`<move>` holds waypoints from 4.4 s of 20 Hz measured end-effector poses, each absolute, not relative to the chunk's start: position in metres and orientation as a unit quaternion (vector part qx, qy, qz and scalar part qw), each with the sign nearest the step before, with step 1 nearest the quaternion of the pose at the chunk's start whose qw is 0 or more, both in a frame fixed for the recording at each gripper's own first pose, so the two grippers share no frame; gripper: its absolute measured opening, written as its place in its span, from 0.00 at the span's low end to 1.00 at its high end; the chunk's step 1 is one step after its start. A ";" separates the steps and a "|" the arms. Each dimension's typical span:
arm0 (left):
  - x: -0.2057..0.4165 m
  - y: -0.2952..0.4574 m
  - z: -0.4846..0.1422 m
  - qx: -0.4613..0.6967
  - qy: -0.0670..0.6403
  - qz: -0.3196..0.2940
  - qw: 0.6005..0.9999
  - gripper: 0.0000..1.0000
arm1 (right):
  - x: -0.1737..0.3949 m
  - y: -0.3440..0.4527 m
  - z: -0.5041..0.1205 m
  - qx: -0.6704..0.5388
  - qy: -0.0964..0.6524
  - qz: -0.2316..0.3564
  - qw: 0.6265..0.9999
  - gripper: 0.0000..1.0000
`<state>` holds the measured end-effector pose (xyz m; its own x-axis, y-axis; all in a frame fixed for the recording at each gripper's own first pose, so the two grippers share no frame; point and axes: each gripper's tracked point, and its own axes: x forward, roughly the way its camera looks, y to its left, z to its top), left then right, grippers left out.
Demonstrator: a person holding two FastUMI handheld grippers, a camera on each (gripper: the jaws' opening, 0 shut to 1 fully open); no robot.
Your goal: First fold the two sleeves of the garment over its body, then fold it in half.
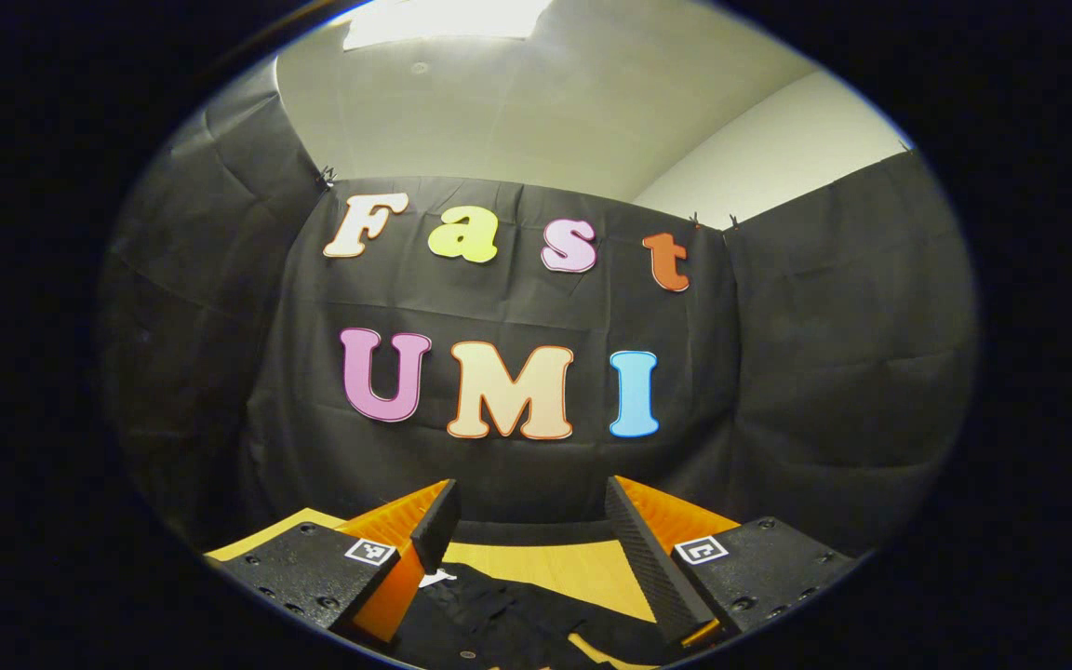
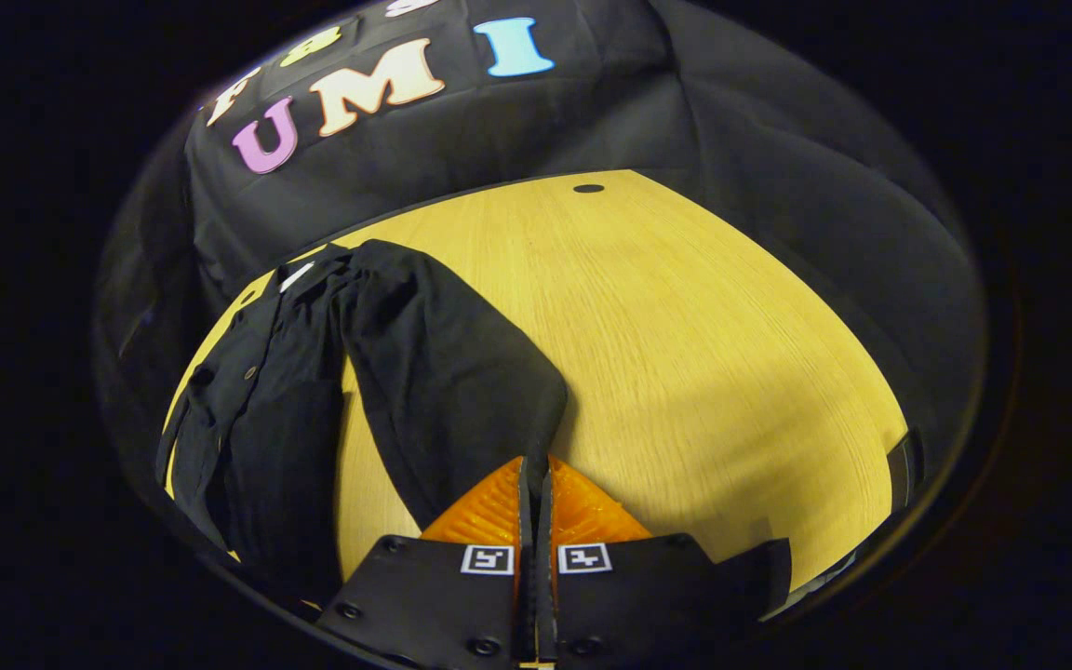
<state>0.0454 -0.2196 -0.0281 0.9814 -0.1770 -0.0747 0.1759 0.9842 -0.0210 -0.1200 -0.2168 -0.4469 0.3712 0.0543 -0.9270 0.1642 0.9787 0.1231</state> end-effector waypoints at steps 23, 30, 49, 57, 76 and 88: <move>-0.003 0.059 -0.042 0.046 0.054 0.085 0.994 0.92 | 0.083 0.006 -0.282 0.064 0.369 0.108 0.921 0.03; -0.021 0.162 -0.058 0.063 0.077 0.132 0.986 0.93 | 0.102 0.141 -0.292 0.040 0.371 0.175 0.911 0.03; -0.067 0.289 -0.153 0.070 0.190 0.184 0.962 0.94 | 0.141 0.324 -0.310 0.036 0.366 0.248 0.896 0.98; -0.121 0.286 -0.248 0.015 0.331 0.211 0.920 0.94 | 0.123 0.223 -0.200 0.055 0.231 0.211 0.948 0.97; -0.200 0.273 -0.377 -0.027 0.485 0.244 0.839 0.93 | 0.068 0.075 -0.187 0.032 0.244 0.094 0.965 0.94; -0.155 0.247 -0.335 0.010 0.430 0.213 0.877 0.00 | 0.016 0.021 -0.189 0.054 0.247 0.071 0.965 0.97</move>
